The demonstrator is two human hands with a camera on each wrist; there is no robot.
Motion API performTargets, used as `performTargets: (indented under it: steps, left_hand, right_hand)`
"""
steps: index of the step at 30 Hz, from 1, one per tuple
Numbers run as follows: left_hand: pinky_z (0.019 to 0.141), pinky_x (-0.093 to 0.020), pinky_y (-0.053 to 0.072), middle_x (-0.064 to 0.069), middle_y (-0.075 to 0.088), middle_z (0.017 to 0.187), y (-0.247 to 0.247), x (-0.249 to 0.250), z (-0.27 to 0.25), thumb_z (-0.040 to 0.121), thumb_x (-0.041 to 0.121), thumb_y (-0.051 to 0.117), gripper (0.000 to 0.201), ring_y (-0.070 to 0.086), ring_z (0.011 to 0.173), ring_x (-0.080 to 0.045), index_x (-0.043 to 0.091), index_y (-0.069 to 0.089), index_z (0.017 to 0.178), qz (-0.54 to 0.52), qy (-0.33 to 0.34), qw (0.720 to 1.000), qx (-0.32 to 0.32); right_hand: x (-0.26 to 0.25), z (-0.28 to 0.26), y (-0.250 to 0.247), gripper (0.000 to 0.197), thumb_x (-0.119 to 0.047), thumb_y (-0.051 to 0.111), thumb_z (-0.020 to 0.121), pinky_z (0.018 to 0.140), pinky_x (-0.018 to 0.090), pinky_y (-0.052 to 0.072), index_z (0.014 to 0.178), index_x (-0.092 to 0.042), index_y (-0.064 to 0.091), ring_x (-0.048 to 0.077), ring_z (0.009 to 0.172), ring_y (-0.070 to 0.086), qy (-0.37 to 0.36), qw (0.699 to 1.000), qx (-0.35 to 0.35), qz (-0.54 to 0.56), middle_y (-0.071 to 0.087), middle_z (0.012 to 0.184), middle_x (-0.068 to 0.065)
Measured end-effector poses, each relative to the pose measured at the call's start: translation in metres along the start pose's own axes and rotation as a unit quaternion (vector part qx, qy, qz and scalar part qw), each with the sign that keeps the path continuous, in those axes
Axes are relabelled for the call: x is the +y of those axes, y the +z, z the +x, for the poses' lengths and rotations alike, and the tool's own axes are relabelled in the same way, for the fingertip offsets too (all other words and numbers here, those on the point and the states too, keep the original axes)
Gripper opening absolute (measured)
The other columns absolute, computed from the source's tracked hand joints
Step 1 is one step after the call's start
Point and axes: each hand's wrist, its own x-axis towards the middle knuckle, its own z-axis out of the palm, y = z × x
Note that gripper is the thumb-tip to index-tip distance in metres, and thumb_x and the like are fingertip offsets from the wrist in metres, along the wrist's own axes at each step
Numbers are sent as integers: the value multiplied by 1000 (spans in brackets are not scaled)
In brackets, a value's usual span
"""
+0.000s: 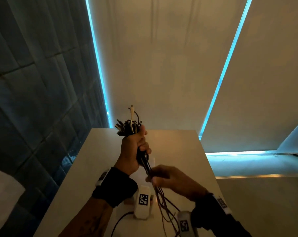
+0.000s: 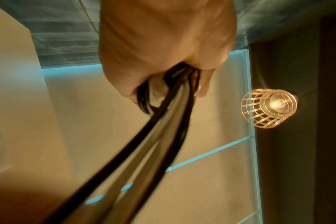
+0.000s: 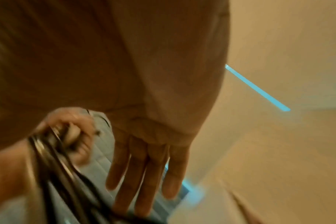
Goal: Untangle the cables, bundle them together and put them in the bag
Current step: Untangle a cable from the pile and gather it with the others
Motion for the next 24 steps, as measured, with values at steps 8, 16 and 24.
performTargets:
  steps: [8, 16, 24]
  left_hand:
    - [56, -32, 41, 1, 42, 55, 2, 1, 9, 95, 35, 52, 35, 49, 46, -13, 16, 46, 66, -30, -7, 995, 92]
    - [51, -24, 40, 4, 44, 48, 2, 15, 6, 93, 37, 55, 39, 43, 40, -8, 15, 46, 62, -100, -73, 991, 56]
    - [46, -22, 40, 6, 35, 41, -21, 29, -3, 89, 39, 55, 44, 36, 34, -7, 19, 40, 53, -38, -126, 990, -46]
  right_hand:
    - [-15, 11, 37, 52, -55, 35, 94, 45, 24, 28, 68, -17, 58, 11, 45, 33, -80, 979, 145, 122, 38, 51, -3]
    - [6, -12, 52, 50, -48, 39, 98, 46, 13, 35, 72, -7, 50, 1, 44, 40, -75, 979, 71, 173, 43, 54, -6]
    - [35, -33, 1, 46, -62, 43, 85, 43, 21, 28, 58, -26, 53, 6, 44, 33, 55, 998, -10, 15, 41, 53, -9]
